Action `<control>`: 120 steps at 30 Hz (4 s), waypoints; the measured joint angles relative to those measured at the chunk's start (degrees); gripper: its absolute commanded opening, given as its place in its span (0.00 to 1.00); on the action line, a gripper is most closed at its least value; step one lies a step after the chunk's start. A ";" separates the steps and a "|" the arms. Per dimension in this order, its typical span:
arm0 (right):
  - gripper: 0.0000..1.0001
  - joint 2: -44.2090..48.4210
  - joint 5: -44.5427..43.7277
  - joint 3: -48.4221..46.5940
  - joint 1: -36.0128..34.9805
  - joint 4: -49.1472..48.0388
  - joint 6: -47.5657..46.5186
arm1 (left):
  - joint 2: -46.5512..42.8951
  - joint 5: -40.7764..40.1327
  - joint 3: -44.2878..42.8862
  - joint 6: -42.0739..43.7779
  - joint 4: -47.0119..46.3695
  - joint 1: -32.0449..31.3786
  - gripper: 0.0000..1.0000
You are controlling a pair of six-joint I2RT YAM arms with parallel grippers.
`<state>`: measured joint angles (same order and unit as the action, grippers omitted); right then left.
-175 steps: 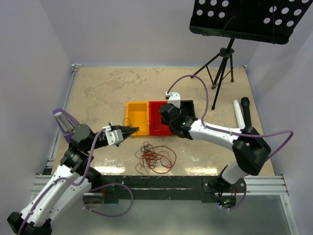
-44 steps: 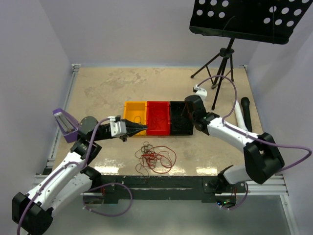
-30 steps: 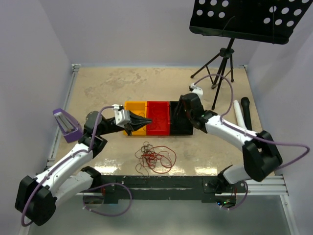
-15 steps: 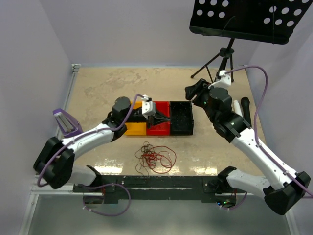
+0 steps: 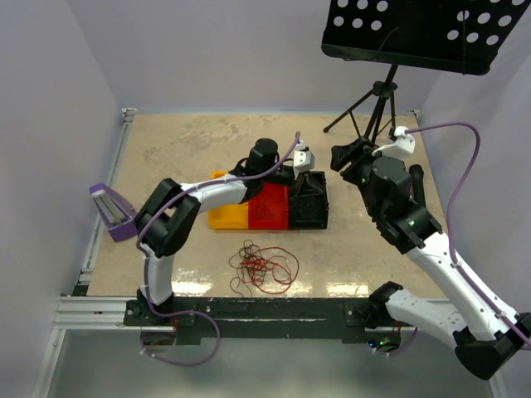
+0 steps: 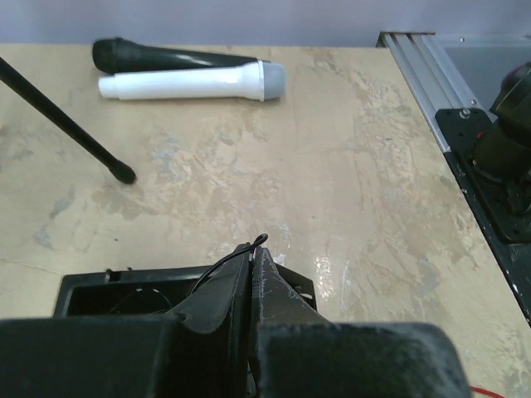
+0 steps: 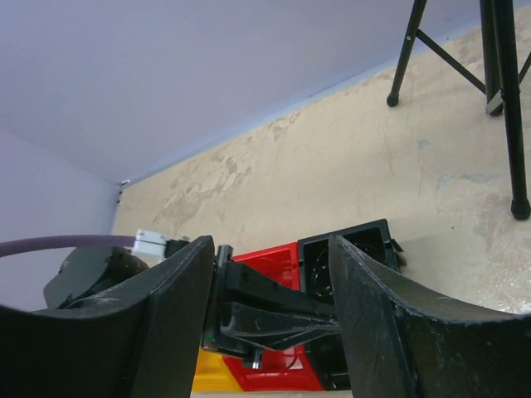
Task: Untangle the cables
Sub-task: Untie the cable.
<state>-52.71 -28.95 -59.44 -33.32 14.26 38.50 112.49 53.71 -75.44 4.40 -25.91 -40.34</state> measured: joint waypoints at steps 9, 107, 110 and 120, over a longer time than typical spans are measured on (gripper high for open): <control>0.62 -0.15 -0.20 0.00 1.09 0.90 -2.08 | 1.99 -0.20 -0.26 2.51 3.87 -2.14 0.73; 0.52 -37.16 16.65 10.73 -0.04 -5.64 -0.09 | -60.02 -5.03 37.22 33.11 25.79 5.70 0.94; 0.57 -33.48 17.90 10.25 -0.04 -4.87 -0.33 | -59.39 -5.09 39.06 39.23 30.93 5.70 0.91; 0.62 -9.81 26.71 10.86 -0.59 -5.81 -2.32 | -54.95 -7.65 43.56 53.05 45.48 5.70 0.63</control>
<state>-62.52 -2.24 -48.58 -33.91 8.45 36.18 57.54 46.06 -31.88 57.45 19.57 -34.63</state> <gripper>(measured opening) 0.623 0.729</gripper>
